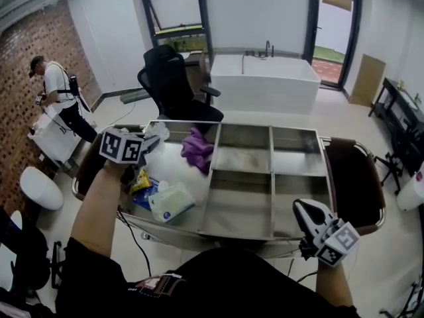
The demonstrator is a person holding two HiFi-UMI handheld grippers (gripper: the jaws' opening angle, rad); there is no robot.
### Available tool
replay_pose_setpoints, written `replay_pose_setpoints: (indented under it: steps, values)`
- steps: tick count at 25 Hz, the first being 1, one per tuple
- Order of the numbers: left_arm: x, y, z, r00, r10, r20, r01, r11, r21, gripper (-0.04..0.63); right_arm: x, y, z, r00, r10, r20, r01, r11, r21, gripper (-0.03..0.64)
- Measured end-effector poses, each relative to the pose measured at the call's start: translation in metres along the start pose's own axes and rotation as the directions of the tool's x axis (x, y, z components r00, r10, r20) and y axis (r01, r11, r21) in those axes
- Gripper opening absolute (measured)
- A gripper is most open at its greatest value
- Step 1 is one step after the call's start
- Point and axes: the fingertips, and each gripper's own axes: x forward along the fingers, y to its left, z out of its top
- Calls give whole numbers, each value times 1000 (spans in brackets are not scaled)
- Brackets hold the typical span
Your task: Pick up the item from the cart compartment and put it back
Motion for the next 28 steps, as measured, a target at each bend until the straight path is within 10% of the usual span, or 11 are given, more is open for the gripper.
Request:
replay_pose_setpoints:
  steps: [3,8,10,28]
  values:
    - [-40,-57,27,960,-119,252,113,993,37,26,3,0,4,1000,7,5,-7,1000,-16,-3]
    - [-91,-135,26,762,-226,606,292,957,-10,20,11,6,8,999,33,9,-33,999,-4,-3]
    - [-95,-149,12,713,-195,673,299,953,-40,17,12,3,3,1000,25,-10,-25,999,-24,-3]
    - [-96,-153,-28,721,-117,683,269,956,-120,0,24,15,12,998,65,6,-65,998,-11,-3]
